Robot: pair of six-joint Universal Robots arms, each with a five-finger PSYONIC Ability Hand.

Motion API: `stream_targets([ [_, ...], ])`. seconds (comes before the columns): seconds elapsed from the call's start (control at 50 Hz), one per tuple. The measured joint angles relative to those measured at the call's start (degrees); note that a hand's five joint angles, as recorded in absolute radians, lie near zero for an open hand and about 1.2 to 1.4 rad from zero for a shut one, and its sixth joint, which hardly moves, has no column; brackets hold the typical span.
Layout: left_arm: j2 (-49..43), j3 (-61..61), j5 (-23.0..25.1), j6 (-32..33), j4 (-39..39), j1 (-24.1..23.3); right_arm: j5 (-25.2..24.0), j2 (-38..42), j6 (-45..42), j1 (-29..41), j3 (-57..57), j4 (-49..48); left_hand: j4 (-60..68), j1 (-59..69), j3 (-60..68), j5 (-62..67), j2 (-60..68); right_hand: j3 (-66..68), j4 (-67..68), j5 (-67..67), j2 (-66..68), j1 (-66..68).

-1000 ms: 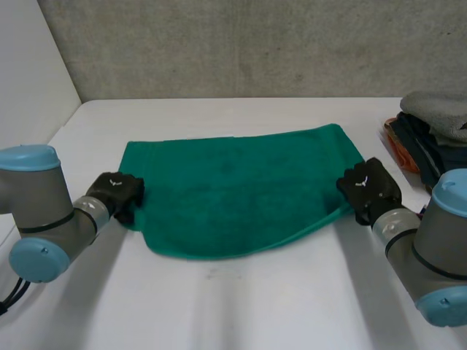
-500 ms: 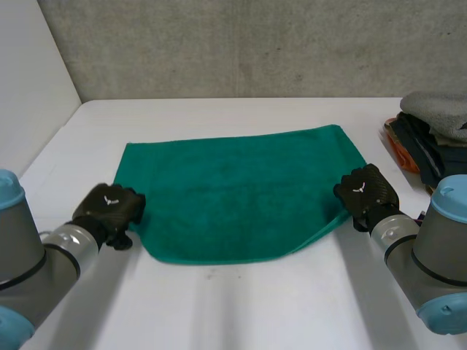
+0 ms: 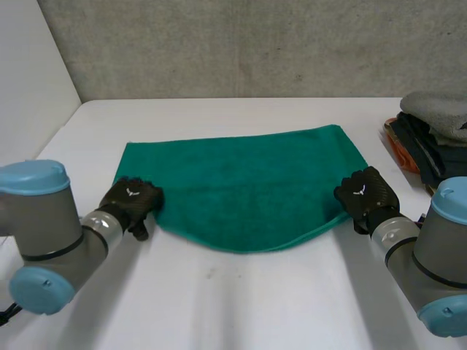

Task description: Fold the laundry.

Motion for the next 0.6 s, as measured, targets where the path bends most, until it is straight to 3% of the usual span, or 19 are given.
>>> stream_targets([
  [0.6,-13.59,19.95,-2.28,-0.26,1.08,-7.09,0.08,1.19,-0.98,0.53,0.44,0.07,5.26,4.45,4.65,5.62,4.79,0.0,0.0,0.0,0.0,0.0],
])
